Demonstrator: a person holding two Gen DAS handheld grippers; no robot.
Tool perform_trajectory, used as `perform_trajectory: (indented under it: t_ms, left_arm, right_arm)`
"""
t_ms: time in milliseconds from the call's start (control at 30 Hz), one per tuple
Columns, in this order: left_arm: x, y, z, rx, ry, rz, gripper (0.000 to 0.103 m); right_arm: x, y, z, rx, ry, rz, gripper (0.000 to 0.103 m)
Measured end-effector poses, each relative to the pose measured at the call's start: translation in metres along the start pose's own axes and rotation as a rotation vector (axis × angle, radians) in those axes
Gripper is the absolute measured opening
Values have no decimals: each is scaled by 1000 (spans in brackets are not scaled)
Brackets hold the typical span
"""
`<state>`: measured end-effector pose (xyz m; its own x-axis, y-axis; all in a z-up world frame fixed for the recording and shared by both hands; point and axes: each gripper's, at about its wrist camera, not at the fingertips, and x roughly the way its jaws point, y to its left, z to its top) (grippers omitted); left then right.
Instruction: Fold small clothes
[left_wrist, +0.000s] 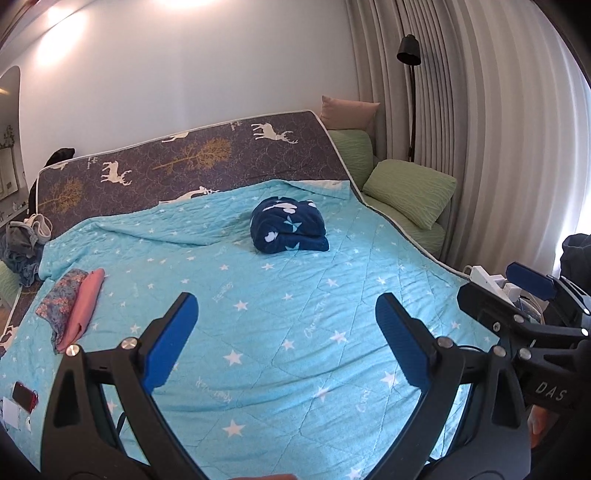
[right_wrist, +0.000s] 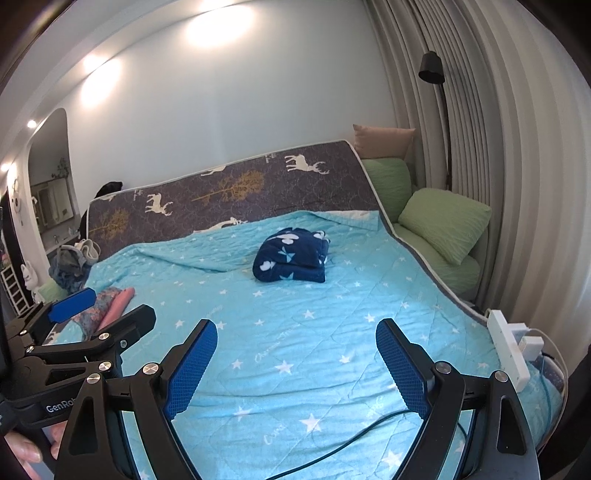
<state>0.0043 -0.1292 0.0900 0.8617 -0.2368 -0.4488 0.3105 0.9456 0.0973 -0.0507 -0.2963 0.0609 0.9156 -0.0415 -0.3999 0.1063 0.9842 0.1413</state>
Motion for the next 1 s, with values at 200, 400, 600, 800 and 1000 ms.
perform_trajectory:
  t_ms: [200,400,600,800,1000]
  left_arm:
    - [-3,-3,-2,22,-23,14,97]
    - [1,-1,-2,15,-13,12,97]
    - [2,0,-1,10,-10,18,97]
    - [5,2,0,4,-3,34,97]
    - [6,1,0,12,-2,45,97]
  right_arm:
    - [1,4,-3,-6,4,7,90]
    - [3,5,-3,-7,7,7,90]
    - [7,6,-5,-13,14,7,90]
    - [7,5,-5,-13,14,6,90]
    - [8,4,-5,-13,15,7,90]
